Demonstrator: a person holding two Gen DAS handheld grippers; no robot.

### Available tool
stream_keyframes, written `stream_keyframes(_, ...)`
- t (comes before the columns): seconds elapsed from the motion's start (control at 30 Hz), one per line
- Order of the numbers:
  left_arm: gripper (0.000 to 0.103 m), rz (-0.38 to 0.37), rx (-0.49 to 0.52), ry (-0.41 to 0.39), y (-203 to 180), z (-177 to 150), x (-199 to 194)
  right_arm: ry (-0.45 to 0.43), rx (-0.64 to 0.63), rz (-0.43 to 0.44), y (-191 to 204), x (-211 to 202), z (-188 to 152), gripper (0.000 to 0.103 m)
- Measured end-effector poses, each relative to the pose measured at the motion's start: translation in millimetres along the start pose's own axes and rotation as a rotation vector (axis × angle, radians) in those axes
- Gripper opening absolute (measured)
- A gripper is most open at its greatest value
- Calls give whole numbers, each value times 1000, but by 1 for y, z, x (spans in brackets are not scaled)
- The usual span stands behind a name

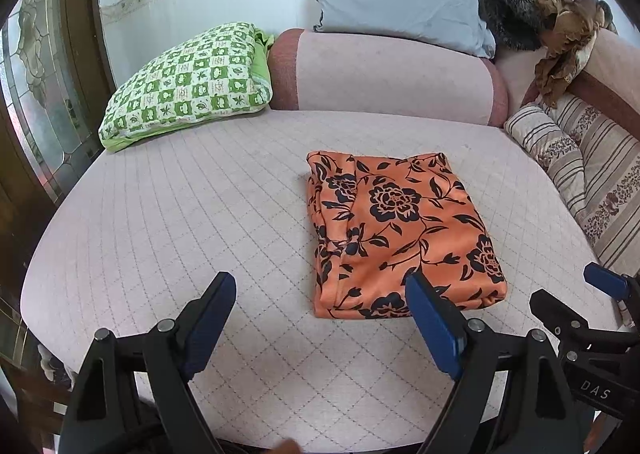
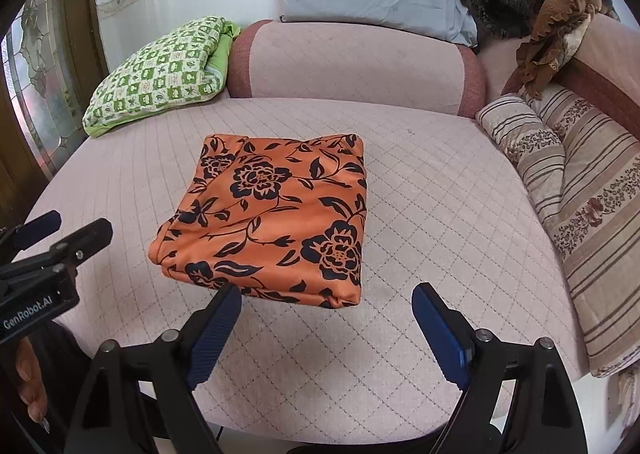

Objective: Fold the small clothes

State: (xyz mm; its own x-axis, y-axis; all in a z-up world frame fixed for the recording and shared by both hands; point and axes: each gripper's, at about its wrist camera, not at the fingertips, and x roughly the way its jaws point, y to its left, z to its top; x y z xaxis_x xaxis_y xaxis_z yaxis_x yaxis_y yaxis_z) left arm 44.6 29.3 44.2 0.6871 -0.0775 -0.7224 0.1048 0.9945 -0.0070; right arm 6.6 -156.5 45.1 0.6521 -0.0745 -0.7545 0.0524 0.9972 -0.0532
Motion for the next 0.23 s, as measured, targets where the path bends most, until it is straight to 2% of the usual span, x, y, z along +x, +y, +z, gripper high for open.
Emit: stream_keyframes(0.23, 87, 0, 18, -1, -5, 5, 3, 0, 1, -3, 0, 4, 5, 89)
